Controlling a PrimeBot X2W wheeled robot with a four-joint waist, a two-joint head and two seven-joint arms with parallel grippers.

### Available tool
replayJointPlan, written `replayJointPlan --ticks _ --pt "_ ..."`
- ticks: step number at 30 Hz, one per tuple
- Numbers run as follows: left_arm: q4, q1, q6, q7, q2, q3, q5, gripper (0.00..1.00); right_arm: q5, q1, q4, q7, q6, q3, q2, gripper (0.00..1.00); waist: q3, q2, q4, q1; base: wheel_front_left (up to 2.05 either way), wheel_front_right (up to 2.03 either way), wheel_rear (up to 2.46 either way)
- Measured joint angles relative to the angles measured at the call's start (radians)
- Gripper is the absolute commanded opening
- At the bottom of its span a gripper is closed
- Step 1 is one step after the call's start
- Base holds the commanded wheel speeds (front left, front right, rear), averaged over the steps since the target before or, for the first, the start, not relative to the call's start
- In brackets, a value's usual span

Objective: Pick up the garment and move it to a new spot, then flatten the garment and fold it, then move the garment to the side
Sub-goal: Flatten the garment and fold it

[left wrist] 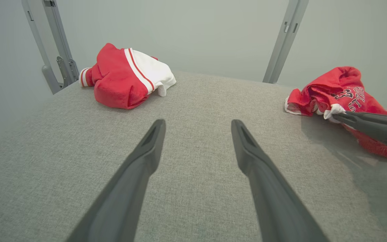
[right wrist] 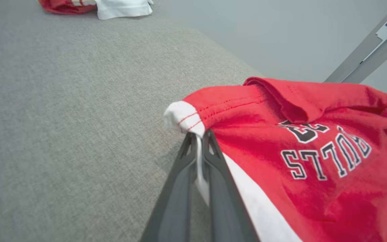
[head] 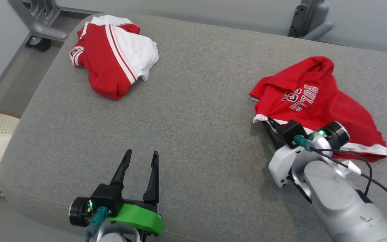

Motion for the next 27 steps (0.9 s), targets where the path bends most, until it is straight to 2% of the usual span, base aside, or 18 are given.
replayJointPlan --ticks 4,8,12,13,14,15,16,22,27 --pt "0.002 0.000 0.000 0.000 0.000 0.002 0.002 1.00 0.059 0.035 -0.085 0.000 0.000 0.084 0.019 0.00 -0.009 0.0000 -0.013 0.0000 0.00 0.00 0.00" --pt "0.005 0.000 -0.002 0.000 0.000 0.004 0.005 1.00 0.117 0.048 -0.086 0.000 0.000 0.156 0.034 0.00 -0.012 0.0000 -0.019 0.0000 0.00 0.00 0.00" --pt "0.005 -0.001 -0.003 0.000 0.000 0.003 0.005 1.00 0.161 0.046 -0.063 0.000 0.000 0.175 0.056 0.02 -0.007 0.0000 -0.021 0.0000 0.00 0.00 0.00" --pt "0.005 -0.002 -0.003 0.000 0.000 0.003 0.005 1.00 0.169 0.043 -0.057 0.000 0.000 0.174 0.061 0.31 -0.006 0.0000 -0.021 0.0000 0.00 0.00 0.00" --pt "0.005 -0.003 -0.003 0.000 0.000 0.002 0.005 1.00 0.180 0.040 -0.053 0.000 0.000 0.171 0.067 0.48 -0.004 0.0000 -0.022 0.0000 0.00 0.00 0.00" --pt "0.005 -0.005 -0.003 0.000 0.000 0.002 0.005 1.00 0.190 0.035 -0.049 0.000 0.000 0.168 0.073 0.83 -0.003 0.0000 -0.022 0.0000 0.00 0.00 0.00" --pt "0.005 -0.006 -0.003 0.000 0.000 0.002 0.005 1.00 0.197 0.033 -0.049 0.000 0.000 0.167 0.078 1.00 -0.003 0.0000 -0.023 0.0000 0.00 0.00 0.00" --pt "0.004 -0.006 -0.002 0.000 0.000 0.002 0.005 1.00 0.217 0.034 -0.105 0.000 0.000 0.156 0.095 1.00 -0.008 0.0000 -0.040 0.0000 0.00 0.00 0.00" --pt "-0.001 -0.005 -0.002 0.000 0.000 0.004 0.007 1.00 0.208 0.087 -0.202 0.000 0.000 0.063 0.082 1.00 -0.023 0.0000 -0.069 0.0000 0.00 0.00 0.00"
